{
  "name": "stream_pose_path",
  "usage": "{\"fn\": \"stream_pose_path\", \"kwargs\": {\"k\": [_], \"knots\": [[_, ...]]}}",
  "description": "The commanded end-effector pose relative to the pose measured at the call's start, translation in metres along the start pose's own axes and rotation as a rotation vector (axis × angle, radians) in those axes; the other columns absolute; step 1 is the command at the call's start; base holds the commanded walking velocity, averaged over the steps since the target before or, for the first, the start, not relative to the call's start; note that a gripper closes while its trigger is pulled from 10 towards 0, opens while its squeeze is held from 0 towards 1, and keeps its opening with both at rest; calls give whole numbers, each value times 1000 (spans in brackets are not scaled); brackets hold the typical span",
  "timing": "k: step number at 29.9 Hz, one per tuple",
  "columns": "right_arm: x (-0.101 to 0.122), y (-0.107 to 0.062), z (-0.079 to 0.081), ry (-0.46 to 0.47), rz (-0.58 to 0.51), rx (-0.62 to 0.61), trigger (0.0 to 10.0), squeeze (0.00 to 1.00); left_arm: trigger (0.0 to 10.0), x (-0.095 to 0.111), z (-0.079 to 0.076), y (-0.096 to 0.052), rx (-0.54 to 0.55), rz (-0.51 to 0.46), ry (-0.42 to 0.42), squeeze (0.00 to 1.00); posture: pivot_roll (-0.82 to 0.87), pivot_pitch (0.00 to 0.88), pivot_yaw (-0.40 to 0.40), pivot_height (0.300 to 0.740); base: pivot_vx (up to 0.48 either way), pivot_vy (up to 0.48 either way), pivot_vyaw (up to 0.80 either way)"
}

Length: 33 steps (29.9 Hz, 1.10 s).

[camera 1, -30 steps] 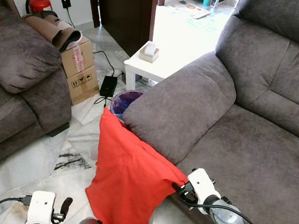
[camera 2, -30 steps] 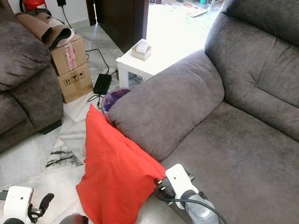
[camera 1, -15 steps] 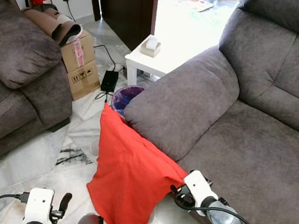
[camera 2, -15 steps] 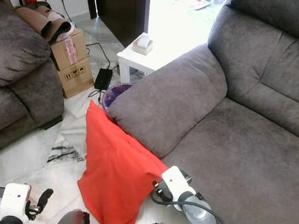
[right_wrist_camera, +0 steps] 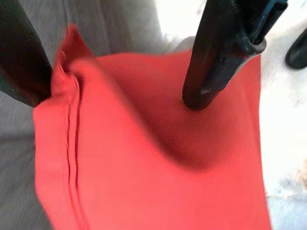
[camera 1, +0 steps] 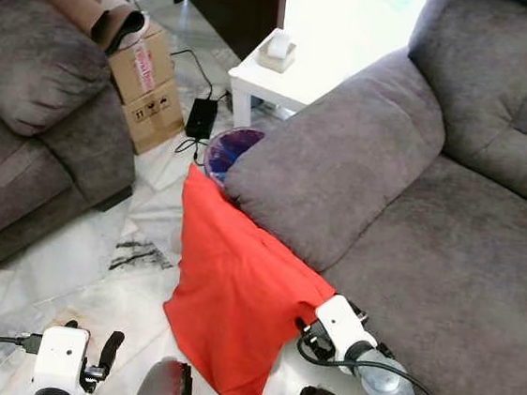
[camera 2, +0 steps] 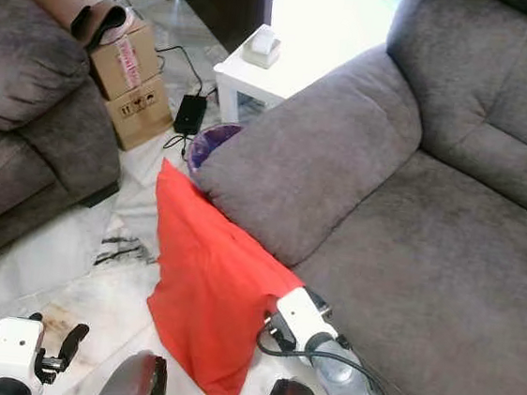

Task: Move the pillow to the sofa from floor

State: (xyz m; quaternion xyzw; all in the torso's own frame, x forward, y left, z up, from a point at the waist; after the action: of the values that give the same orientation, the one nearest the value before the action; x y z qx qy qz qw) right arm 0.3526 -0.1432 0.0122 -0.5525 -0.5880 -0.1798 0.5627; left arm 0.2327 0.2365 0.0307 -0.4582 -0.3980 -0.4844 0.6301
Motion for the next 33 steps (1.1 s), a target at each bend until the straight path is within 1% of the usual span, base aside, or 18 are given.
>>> {"fn": "stream_pose_path", "kwargs": {"k": [1, 8, 14, 15, 16, 18, 19, 20, 23, 29, 33], "knots": [[-6, -1, 4, 27, 18, -2, 10000, 0, 10000, -4, 2, -5, -5, 30, 29, 0, 324, 320, 30, 631, 0, 0, 0], [9, 2, 1, 46, -40, 6, 10000, 0, 10000, -4, 5, -7, 0, 43, 35, 0, 317, 298, 25, 631, 0, 0, 0], [6, 1, 2, 52, -35, 19, 10000, 0, 10000, -4, 1, -7, -9, 50, 35, 0, 312, 295, 21, 631, 0, 0, 0], [5, 0, 2, 52, -33, 19, 5529, 0, 10000, -5, 0, -7, -11, 52, 36, 0, 312, 294, 20, 631, 0, 0, 0], [4, 0, 2, 53, -31, 19, 0, 0, 10000, -5, 0, -7, -12, 53, 36, 0, 312, 293, 18, 631, 0, 0, 0], [1, -1, 4, 67, -26, 29, 0, 0, 10000, -5, -1, -6, -12, 55, 32, 0, 311, 288, 12, 631, 0, 0, 0], [0, -1, 7, 104, -29, 50, 0, 0, 10000, -5, -1, -6, -10, 55, 29, 0, 308, 287, 11, 631, 0, 0, 0], [0, -1, 8, 117, -30, 57, 0, 0, 10000, -5, -2, -6, -9, 54, 29, 0, 307, 284, 10, 631, 0, 0, 0], [0, -2, 7, 145, -38, 54, 0, 0, 10000, -6, -3, -6, -9, 57, 23, 0, 294, 280, 10, 631, 0, 0, 0], [-2, -3, 6, 184, -40, 46, 0, 0, 10000, -8, -8, -6, -17, 64, 19, 0, 286, 282, 5, 631, 0, 0, 0], [-7, -5, 9, 180, -24, 63, 0, 0, 10000, -10, -10, -5, -18, 69, 16, 0, 276, 265, -3, 631, 0, 0, 0]]}}
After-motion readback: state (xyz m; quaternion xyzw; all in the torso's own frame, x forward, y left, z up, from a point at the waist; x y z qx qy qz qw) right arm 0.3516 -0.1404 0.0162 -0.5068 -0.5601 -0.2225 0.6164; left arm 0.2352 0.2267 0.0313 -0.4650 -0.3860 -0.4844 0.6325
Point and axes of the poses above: a point about 5 cm out from each wrist's last joint towards the gripper, its own y axis pointing out of the wrist towards the gripper, its own x axis along the axis of the wrist's last joint, z = x × y, the point moved 4 cm from there along y, pointing out of the wrist towards the gripper, and after that the axes turned 7 degrees about y, right-handed, at the moved point
